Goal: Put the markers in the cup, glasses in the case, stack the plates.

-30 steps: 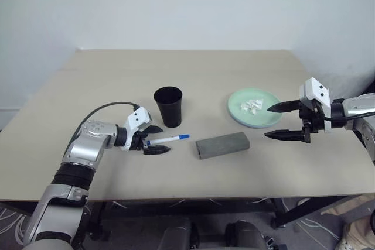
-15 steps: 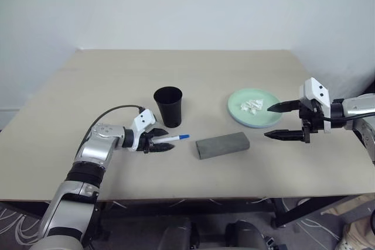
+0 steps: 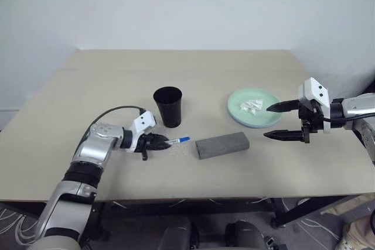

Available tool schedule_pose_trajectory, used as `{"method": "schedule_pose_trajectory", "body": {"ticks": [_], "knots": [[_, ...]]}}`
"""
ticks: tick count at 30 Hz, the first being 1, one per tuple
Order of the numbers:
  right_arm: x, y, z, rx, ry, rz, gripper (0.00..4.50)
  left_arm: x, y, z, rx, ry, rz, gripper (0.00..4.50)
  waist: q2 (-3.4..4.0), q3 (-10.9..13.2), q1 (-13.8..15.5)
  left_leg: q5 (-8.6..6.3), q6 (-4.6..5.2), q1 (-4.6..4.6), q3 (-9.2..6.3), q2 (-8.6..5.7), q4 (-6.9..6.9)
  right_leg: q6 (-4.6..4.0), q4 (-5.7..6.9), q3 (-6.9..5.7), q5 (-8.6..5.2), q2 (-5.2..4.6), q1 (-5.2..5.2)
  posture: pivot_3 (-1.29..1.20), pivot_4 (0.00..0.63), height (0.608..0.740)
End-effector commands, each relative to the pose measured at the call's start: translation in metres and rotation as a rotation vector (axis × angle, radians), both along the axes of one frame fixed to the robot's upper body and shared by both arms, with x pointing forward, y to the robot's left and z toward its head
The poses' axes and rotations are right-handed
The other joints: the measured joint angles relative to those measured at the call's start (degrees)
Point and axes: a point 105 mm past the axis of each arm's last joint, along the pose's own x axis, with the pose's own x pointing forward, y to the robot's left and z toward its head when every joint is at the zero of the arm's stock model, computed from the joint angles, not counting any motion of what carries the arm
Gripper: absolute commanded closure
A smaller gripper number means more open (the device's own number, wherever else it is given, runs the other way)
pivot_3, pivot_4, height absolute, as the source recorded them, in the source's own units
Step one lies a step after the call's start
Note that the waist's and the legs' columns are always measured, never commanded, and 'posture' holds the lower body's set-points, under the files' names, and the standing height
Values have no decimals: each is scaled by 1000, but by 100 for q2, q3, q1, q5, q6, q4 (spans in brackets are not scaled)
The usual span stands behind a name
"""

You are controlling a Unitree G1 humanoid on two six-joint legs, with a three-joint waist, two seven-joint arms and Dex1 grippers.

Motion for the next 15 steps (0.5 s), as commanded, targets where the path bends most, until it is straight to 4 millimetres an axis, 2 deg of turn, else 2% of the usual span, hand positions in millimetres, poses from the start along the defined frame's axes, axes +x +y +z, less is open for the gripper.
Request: {"method": "schedule_pose_trajectory", "body": {"ticks": [1, 15], "knots": [[1, 3, 13, 9, -50, 13, 0, -4, 2, 5, 73, -24, -63, 3279, 1, 0, 1, 0, 0, 0, 1, 0, 0, 0, 0, 1, 0, 0, 0, 0, 0, 704], [2, 4, 12, 13, -51, 11, 0, -1, -19, 18, 158, -100, -173, 3279, 1, 0, 3, -10, 16, 0, 5, 1, 0, 0, 0, 0, 0, -3, 0, 0, 0, 704]]}}
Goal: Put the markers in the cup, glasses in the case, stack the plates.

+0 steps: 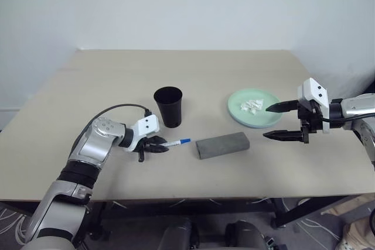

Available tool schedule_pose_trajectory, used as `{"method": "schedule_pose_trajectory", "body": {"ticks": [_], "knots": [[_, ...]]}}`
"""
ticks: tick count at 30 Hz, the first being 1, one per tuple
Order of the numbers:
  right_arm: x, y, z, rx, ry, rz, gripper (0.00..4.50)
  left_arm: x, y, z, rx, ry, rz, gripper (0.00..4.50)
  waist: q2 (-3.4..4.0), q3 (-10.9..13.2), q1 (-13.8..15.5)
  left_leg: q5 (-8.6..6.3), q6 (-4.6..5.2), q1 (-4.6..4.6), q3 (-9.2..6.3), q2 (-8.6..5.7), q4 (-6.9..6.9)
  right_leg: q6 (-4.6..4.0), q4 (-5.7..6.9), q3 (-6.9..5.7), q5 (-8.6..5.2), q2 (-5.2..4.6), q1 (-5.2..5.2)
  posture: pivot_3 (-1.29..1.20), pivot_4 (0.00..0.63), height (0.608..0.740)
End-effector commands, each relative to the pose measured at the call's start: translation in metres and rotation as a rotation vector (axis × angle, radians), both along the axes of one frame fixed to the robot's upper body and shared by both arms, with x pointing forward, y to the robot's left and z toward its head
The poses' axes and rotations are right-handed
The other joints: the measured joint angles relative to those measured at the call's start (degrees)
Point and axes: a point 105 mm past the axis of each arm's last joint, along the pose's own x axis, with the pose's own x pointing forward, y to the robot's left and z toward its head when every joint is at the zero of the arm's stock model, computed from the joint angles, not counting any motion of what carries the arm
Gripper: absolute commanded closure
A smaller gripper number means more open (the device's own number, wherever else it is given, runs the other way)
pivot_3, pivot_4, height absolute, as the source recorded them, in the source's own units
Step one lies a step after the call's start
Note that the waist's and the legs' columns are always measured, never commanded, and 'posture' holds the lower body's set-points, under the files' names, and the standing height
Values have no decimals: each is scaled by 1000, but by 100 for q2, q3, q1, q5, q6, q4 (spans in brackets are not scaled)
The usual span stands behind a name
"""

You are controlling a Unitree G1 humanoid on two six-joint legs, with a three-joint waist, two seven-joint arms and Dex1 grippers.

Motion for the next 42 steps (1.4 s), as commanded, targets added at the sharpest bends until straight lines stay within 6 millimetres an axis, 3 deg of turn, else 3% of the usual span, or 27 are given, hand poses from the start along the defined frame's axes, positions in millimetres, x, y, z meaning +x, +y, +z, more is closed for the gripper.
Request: {"method": "schedule_pose_trajectory", "body": {"ticks": [1, 11, 28, 32, 37, 42], "knots": [[2, 3, 13, 11, -53, 8, 0, 5, -16, 13, 14, -50, -67, 3279, 0, 0, 1, 0, 0, 0, 0, 0, 0, 0, 0, 0, 0, 0, 0, 0, 0, 704], [1, 5, 11, 19, -44, 7, 0, 15, -29, 19, 64, -60, -129, 3279, -1, 0, -2, 4, -6, 0, 2, 2, 0, 0, 0, -2, 0, 5, -1, 0, 0, 704], [1, 6, 10, 28, -46, 4, 0, 14, -29, 12, 175, 19, -152, 3279, -1, 1, -2, -1, 3, 0, 3, 2, 2, -1, 0, -1, 0, 4, 0, 0, 0, 704], [1, 7, 10, 27, -48, 5, 0, 11, -30, 11, 166, 39, -154, 4405, -1, 0, -2, 0, 2, 0, 2, 2, 3, -1, 1, -2, 0, 5, 0, 0, 0, 704], [0, 9, 10, 29, -48, 14, 0, 3, -35, 15, 127, 41, -193, 4405, -1, 0, -2, 0, 2, 0, 3, 2, 3, -1, 1, -1, 0, 4, 0, 0, 0, 704], [-1, 10, 10, 31, -47, 18, 0, -4, -39, 41, 34, 18, -217, 4405, -2, 1, -1, 11, -18, -1, 3, 2, 3, -1, 0, -1, 0, 4, -1, 0, 0, 704]]}}
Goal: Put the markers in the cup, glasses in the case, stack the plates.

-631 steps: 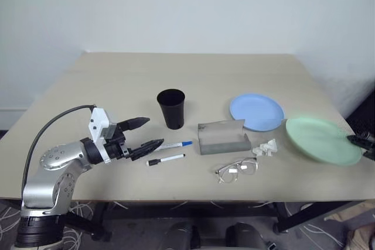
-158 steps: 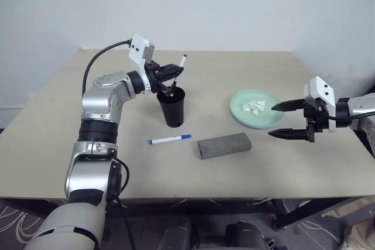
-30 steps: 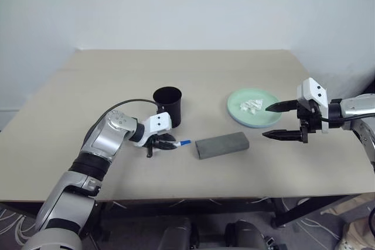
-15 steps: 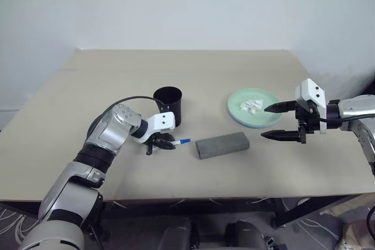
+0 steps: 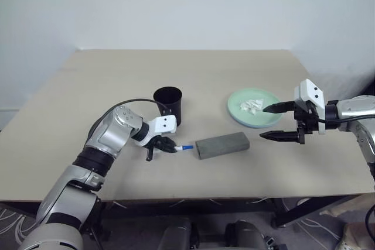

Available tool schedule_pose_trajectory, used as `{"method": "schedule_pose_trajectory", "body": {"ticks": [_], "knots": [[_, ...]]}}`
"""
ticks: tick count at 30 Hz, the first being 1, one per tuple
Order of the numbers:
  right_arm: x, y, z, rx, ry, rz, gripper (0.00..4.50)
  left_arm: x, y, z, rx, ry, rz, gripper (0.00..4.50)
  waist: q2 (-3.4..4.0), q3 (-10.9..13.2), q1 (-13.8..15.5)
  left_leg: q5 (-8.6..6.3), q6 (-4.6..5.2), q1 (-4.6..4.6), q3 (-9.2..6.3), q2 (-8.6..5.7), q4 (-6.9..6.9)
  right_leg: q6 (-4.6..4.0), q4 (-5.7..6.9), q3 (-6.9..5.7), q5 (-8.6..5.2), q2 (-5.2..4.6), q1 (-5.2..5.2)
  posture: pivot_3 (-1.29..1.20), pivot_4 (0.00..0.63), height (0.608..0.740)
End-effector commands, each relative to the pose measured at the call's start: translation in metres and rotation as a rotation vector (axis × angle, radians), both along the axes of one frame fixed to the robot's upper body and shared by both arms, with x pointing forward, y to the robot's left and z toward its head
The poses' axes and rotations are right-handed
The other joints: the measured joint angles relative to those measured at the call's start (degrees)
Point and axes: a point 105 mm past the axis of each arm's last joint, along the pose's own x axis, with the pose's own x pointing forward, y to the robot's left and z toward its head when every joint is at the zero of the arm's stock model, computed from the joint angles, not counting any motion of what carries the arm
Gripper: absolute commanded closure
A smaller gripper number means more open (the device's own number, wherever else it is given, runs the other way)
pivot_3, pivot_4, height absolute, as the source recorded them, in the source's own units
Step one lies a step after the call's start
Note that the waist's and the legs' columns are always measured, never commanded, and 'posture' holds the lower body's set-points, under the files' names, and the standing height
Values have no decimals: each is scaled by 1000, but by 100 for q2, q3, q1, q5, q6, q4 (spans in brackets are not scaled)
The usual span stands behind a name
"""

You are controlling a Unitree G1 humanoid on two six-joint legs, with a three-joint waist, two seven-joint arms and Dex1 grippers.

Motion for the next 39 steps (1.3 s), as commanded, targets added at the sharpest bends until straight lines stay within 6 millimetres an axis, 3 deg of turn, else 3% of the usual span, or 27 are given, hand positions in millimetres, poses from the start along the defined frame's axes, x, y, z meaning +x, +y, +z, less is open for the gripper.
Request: {"method": "schedule_pose_trajectory", "body": {"ticks": [1, 4, 10, 15, 18, 21, 29, 39], "knots": [[-1, 4, 13, 10, -49, 18, 0, -2, -6, 43, -128, -51, -20, 4405, -1, 0, 0, -1, 2, 0, -1, 0, 1, 0, 0, 0, 0, 0, 0, 0, 0, 704], [-2, 4, 13, 11, -47, 20, 0, -10, -11, 71, -242, -47, -31, 4405, 0, 0, -3, -12, 20, 0, -2, 1, 4, 0, 1, 0, 0, 0, 1, 0, 0, 704], [-1, 6, 13, 14, -47, 24, 0, -9, -18, 100, -376, -72, 8, 4405, 1, 0, -1, 5, -7, 0, -3, 2, 9, 0, 1, -1, 0, 6, 5, 0, 0, 704], [1, 7, 15, 16, -50, 31, 0, 36, -28, 138, -585, -274, 196, 4405, -3, 1, 19, 3, 2, 0, -16, 3, 27, 1, 3, -6, 1, 10, 20, 0, 0, 704], [1, 9, 15, 18, -51, 38, 0, 68, -24, 159, -745, -416, 361, 4405, -4, 0, 1, -11, 29, 2, -14, 2, 35, 9, 1, -2, 10, 8, 27, 0, 0, 704], [1, 10, 16, 19, -52, 41, 0, 86, -17, 171, -854, -486, 471, 4405, -4, 0, -5, 5, 2, 2, -10, 2, 34, 8, 1, -1, 19, 8, 23, 0, 0, 704], [2, 9, 20, 31, -51, 35, 0, 108, 4, 166, -936, -602, 643, 4405, -10, 0, 2, 8, -2, 1, 0, 5, 35, 4, 3, -3, 22, 10, 19, 0, 0, 704], [14, -1, 43, 126, -81, -38, 0, 108, 9, 139, -939, -564, 695, 4405, -14, -1, 1, 6, 0, -1, -4, 5, 41, 5, 2, -7, 25, 5, 20, 0, 0, 704]]}}
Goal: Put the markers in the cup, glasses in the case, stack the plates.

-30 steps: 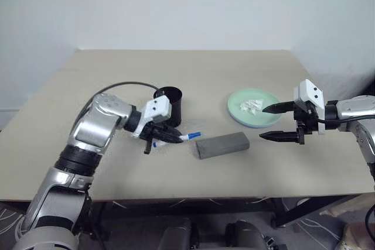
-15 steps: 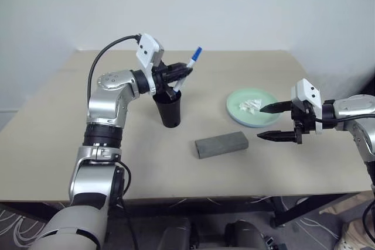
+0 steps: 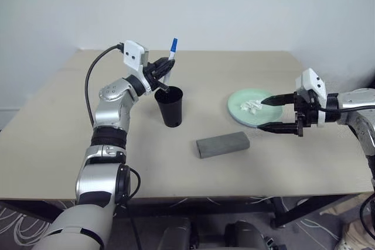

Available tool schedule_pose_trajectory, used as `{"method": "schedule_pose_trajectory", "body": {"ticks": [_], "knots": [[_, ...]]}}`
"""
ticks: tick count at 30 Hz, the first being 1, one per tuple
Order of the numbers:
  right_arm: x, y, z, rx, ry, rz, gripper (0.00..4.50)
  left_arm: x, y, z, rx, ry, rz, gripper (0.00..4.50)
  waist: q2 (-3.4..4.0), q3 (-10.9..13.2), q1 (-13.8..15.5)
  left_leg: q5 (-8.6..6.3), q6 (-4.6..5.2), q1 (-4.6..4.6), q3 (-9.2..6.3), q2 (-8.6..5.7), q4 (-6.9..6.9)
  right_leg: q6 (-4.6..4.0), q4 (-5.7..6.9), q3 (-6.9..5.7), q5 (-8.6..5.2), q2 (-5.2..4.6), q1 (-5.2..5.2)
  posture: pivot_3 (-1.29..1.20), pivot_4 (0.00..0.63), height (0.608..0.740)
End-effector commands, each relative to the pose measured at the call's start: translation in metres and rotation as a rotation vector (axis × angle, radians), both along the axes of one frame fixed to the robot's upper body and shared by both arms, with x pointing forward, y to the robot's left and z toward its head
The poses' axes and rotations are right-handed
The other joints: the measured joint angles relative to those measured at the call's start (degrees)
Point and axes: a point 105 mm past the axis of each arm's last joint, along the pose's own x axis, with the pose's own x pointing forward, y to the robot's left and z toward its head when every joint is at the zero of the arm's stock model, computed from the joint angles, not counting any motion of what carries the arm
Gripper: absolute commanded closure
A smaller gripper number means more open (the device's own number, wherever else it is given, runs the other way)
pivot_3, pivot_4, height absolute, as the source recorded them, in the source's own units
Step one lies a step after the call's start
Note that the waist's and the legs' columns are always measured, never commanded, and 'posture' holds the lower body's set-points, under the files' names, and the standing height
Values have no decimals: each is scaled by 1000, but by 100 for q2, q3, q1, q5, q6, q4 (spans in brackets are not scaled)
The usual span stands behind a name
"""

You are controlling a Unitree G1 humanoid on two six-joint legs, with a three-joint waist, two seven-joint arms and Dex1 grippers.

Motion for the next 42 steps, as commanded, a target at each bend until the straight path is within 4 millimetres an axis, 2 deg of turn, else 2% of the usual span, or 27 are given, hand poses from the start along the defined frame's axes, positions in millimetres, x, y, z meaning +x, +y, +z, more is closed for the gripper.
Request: {"method": "schedule_pose_trajectory", "body": {"ticks": [1, 15, 23, 28, 36, 42], "knots": [[5, -6, 22, 36, -73, -26, 0, -1, 3, 6, -18, -35, 12, 4405, 0, 0, -1, 0, 0, 0, 1, 0, 0, 0, 0, 0, 0, 0, -1, 0, 0, 704], [10, -10, 29, 42, -103, -47, 0, -9, 0, -18, -35, 14, -14, 4405, 0, 0, -1, -1, 2, -2, 1, 0, -1, -1, 0, 0, 1, -1, -3, 0, 0, 704], [12, -9, 28, 44, -105, -50, 0, -13, 1, -25, -47, 31, -13, 1667, 0, 0, -2, -15, 24, -2, 2, 0, -1, -2, 0, 0, 1, -3, -3, 0, 0, 704], [13, -9, 28, 47, -108, -50, 0, -16, 5, -20, -43, 21, -10, 13, 0, 0, -1, -14, 22, -2, 2, 1, -1, -2, 0, 0, 1, -1, -4, 0, 0, 704], [21, -4, 32, 82, -127, -63, 0, -25, 25, 13, -17, -11, -10, 13, 1, 0, -4, 0, -1, -4, 5, 1, -6, -2, 0, 3, 1, 1, -10, 0, 0, 704], [28, 4, 35, 124, -138, -65, 0, -56, 42, 12, 64, 53, -74, 13, 3, 0, -20, 0, -3, -4, 20, 3, -19, -3, 0, 14, 0, 2, -21, 0, 0, 704]]}}
